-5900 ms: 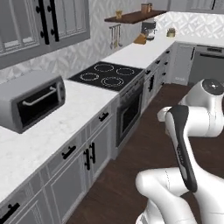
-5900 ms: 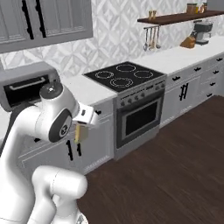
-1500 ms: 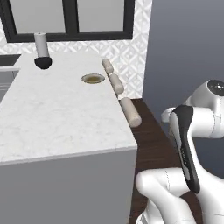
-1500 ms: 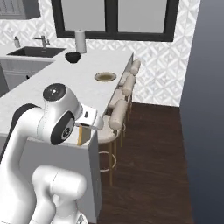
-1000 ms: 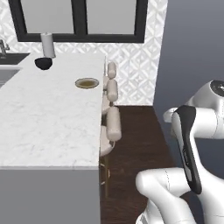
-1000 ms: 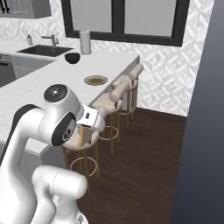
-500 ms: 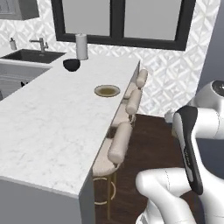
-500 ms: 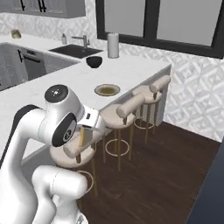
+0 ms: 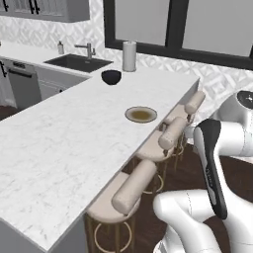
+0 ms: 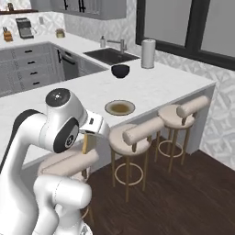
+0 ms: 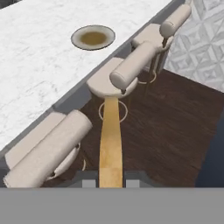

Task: Start the toaster. Once the lever pops up, take the bread to the plate on the dining counter.

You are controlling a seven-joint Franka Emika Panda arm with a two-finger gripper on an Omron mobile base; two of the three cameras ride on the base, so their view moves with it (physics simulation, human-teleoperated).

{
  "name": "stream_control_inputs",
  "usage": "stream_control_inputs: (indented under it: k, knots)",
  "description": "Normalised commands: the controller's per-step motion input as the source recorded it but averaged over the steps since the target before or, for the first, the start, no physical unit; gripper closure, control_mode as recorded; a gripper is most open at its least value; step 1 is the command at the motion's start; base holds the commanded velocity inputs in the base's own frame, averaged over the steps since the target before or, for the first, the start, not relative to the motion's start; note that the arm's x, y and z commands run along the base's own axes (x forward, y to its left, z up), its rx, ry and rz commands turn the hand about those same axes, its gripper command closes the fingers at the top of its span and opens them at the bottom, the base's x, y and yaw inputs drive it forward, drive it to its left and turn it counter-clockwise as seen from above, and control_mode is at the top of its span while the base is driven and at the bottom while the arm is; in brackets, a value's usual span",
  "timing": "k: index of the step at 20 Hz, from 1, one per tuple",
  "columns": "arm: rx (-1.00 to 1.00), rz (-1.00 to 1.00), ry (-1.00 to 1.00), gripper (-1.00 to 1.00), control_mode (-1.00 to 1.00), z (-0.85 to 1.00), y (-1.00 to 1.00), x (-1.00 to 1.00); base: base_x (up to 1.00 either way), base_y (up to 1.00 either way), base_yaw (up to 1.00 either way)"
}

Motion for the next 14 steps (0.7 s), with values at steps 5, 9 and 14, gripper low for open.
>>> stream_control_inputs:
  k: [5, 9, 14]
  knots:
    - [0.0, 0.0, 0.0, 1.0, 1.0, 0.0, 0.0, 0.0, 0.3, -0.96, 0.44]
    - [0.0, 0.0, 0.0, 1.0, 1.0, 0.0, 0.0, 0.0, 0.29, -0.84, 0.48]
    - [0.0, 0.0, 0.0, 1.0, 1.0, 0.0, 0.0, 0.0, 0.29, -0.74, 0.52]
